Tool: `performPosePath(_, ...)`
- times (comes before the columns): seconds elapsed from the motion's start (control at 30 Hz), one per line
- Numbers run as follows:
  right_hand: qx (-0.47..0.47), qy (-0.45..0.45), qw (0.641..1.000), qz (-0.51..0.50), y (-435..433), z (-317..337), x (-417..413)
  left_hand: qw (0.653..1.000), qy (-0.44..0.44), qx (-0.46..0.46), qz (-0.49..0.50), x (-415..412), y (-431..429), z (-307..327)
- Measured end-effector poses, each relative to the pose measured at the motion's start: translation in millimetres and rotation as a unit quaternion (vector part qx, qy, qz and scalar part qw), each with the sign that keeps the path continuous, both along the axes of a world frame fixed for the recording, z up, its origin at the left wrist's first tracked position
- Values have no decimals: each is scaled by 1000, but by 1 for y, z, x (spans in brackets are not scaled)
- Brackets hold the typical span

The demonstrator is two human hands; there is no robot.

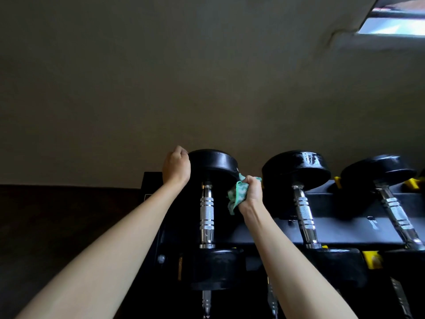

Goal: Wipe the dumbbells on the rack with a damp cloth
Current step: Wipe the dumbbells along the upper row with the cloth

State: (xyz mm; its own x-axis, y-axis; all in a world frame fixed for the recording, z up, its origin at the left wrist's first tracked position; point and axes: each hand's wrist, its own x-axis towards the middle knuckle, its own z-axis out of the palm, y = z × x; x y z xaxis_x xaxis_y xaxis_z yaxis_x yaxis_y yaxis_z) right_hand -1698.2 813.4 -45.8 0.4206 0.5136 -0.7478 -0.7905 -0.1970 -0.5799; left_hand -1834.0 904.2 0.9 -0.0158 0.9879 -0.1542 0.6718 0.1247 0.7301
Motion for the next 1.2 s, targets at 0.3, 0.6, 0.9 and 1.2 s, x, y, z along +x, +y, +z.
performPosePath(0.3,23,-84,994,-71,-4,35,-15,997,-71,-15,-2,-6,-6,6)
performPosePath(0.6,28,-325,945,40,5,69,-37,955,-262,-134,45,-26,-5,-4)
performPosePath(0.9,2,-547,793,269,20,101,-68,936,-244,-176,184,-62,2,-2)
performPosePath(1.2,-18,-603,687,404,30,111,-90,919,-273,-195,207,-81,-5,-7)
